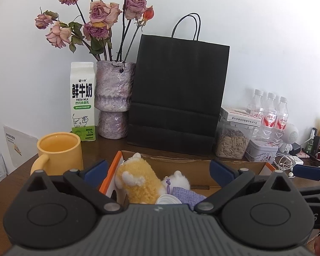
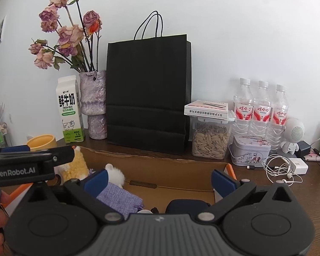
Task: Organize objects
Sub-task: 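Open both tools to drop the caps into the box, then move both tools back from the box toward the remaining caps, then grasp a white cap with right tool while left tool grasps another white cap, then carry both caps over the cardboard box with both tools, then open both tools to drop the caps into the box, then move both tools back toward the last cap and tan block, then grasp the last white cap with right tool while left tool grasps the tan block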
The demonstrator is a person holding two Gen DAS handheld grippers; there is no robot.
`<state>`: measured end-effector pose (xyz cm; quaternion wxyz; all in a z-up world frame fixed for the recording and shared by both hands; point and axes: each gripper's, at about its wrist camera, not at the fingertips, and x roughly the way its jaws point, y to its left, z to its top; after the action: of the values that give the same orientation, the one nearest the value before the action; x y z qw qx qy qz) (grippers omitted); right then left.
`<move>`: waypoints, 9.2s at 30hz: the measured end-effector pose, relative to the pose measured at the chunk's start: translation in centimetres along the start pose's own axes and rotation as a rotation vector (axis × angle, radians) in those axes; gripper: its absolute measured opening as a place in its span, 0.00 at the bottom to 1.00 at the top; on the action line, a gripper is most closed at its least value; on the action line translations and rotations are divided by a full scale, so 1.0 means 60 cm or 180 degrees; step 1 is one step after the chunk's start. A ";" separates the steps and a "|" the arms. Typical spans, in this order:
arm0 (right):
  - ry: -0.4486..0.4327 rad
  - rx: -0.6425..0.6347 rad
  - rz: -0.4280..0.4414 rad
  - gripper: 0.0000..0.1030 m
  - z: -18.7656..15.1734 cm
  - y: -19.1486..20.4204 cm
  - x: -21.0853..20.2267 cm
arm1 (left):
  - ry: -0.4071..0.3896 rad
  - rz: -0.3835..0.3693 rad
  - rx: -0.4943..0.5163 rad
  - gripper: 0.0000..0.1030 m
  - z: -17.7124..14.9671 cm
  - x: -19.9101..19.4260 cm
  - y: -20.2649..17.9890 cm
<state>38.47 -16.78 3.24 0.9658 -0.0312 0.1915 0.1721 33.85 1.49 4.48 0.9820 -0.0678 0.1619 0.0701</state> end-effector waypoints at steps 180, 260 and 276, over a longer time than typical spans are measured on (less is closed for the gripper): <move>-0.0589 0.0089 0.0228 0.27 0.019 0.037 -0.105 | -0.0188 -0.0427 -0.0239 0.28 0.039 -0.092 -0.012; 0.0854 -0.0085 0.0513 0.52 -0.162 0.184 -0.081 | 0.0471 -0.0081 -0.0153 1.00 -0.150 -0.199 0.203; 0.0648 -0.0164 0.0616 0.27 -0.162 0.205 -0.083 | 0.0562 -0.0123 -0.0223 1.00 -0.151 -0.189 0.207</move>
<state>26.40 -8.07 -3.79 0.9192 -0.0547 0.2860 0.2652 18.41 10.92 -1.68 0.9621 -0.1111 0.2439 0.0506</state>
